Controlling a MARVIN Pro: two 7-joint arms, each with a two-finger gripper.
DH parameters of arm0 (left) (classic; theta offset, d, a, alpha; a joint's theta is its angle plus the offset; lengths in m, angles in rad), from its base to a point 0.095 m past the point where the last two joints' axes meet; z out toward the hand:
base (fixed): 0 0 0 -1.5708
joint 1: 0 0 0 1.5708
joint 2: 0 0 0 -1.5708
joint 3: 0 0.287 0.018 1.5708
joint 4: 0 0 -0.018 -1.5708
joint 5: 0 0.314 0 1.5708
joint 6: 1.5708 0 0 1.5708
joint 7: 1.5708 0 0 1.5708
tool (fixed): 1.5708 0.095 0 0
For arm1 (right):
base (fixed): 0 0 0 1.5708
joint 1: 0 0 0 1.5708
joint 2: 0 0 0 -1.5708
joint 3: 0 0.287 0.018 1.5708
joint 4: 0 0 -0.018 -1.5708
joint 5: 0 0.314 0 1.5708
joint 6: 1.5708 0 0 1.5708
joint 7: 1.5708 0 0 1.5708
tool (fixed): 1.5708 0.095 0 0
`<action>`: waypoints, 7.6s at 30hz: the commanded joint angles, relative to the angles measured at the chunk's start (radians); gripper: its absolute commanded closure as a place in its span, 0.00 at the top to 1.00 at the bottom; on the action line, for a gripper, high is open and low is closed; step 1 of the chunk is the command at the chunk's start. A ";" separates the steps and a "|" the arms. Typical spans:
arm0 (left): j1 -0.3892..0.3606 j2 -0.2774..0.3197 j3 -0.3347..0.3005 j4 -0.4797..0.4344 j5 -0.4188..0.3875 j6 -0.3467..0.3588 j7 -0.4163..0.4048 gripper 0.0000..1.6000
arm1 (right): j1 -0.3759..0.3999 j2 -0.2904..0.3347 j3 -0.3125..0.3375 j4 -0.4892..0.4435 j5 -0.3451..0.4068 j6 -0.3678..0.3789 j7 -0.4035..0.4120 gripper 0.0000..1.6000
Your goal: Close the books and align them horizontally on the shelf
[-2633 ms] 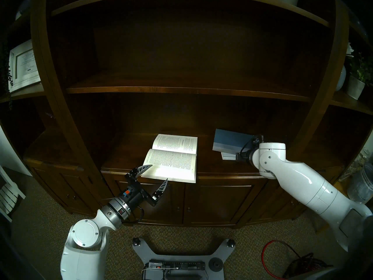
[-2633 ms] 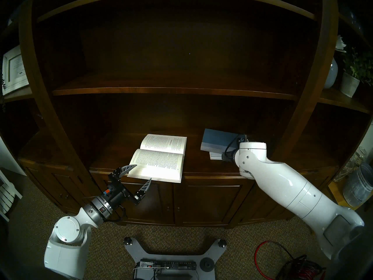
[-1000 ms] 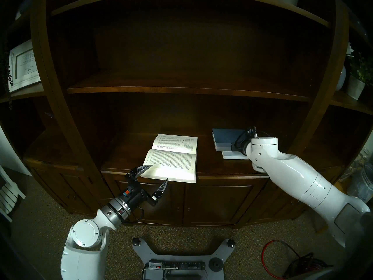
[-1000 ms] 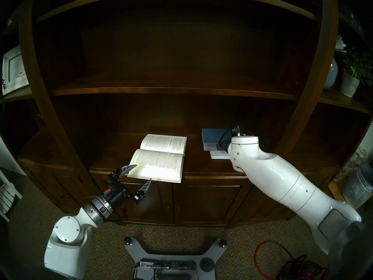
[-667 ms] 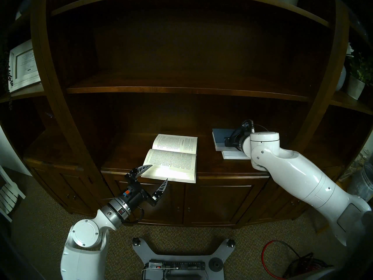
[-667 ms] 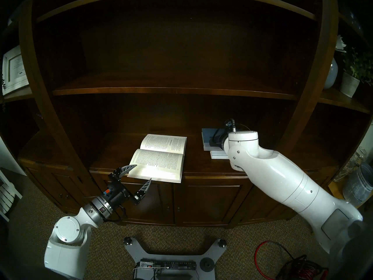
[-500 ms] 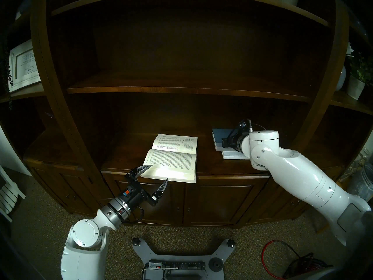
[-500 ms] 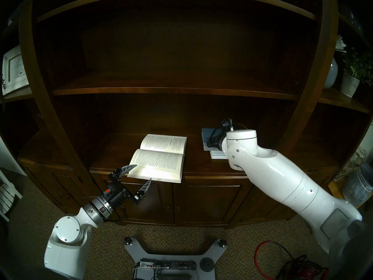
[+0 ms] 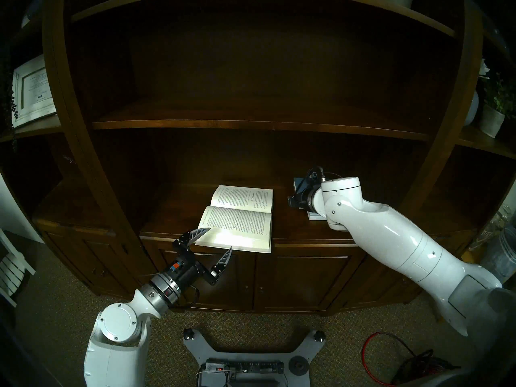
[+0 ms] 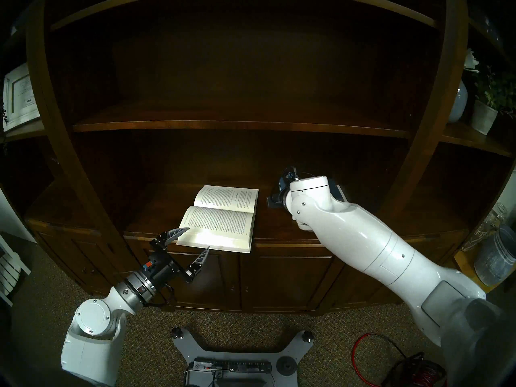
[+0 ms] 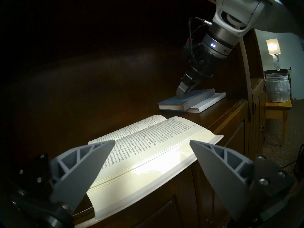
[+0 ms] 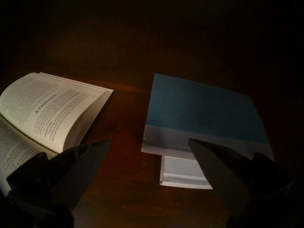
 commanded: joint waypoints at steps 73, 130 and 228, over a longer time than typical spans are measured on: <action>-0.017 -0.001 0.000 -0.028 -0.003 -0.009 -0.003 1.00 | 0.214 -0.160 -0.120 0.355 -0.175 0.040 0.003 0.00; -0.017 -0.005 -0.002 0.001 0.000 -0.005 -0.003 1.00 | -0.174 0.413 -0.051 -0.367 0.071 0.001 0.116 1.00; 0.230 0.092 -0.270 -0.229 -0.080 0.057 -0.212 0.16 | -0.468 0.828 -0.015 -0.367 -0.077 -0.941 0.726 1.00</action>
